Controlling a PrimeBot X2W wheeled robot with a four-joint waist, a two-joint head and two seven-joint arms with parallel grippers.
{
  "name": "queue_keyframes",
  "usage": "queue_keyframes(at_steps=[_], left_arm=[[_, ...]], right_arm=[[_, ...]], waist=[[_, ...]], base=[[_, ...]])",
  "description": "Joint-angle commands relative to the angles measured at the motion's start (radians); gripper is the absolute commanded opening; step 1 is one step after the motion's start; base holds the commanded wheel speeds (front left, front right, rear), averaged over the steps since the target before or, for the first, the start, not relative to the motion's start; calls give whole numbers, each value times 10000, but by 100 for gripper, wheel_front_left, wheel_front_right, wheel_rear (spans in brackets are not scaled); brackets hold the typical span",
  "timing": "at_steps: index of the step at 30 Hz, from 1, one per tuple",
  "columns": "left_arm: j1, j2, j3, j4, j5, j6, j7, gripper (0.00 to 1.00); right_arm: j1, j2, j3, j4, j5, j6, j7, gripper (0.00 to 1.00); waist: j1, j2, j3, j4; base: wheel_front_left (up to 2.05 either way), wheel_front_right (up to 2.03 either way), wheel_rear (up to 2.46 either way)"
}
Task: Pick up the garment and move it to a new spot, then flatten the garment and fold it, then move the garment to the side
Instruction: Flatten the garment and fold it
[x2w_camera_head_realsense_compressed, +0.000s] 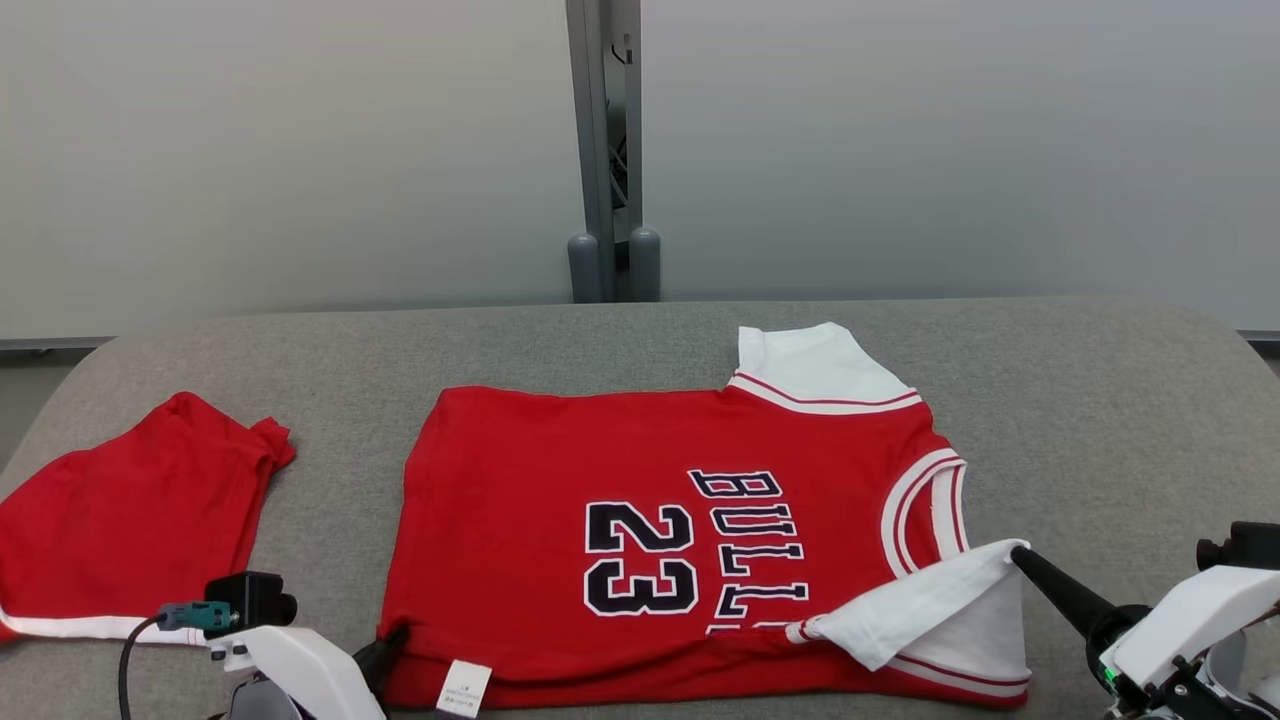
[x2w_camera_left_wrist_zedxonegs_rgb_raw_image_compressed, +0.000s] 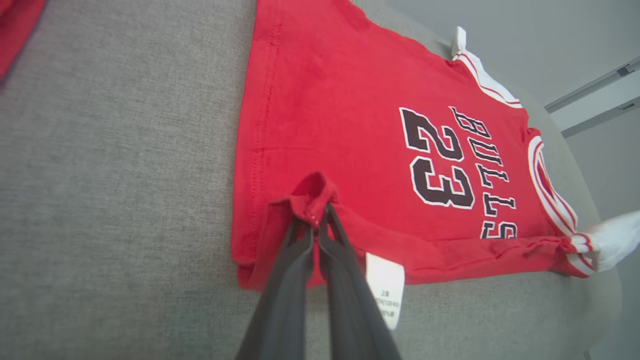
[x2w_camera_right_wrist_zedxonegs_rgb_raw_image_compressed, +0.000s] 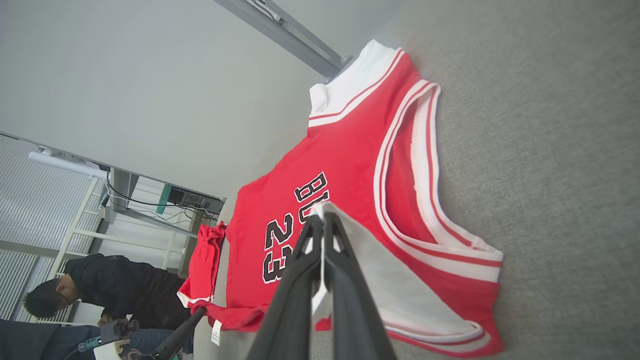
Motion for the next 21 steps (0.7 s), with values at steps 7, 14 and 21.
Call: queue_keyframes(at_steps=[7,14,21], left_arm=[[-271,-239,385,479,-365,185,-240,0],[-434,-448,544,750,-442,77,-430,0],[-740,-556,575,950,-304,25,-648,0]], right_arm=[[-362,285,-122,382,-288,0,-322,0],[-523,528,-192,614,-536,0,-452,0],[-740,741,-207,908,-777,0,-473,0]], waist=[[0,0,207,-6],[0,0,353,14],[0,0,549,26]], base=[[0,0,0],[0,0,0],[0,0,0]])
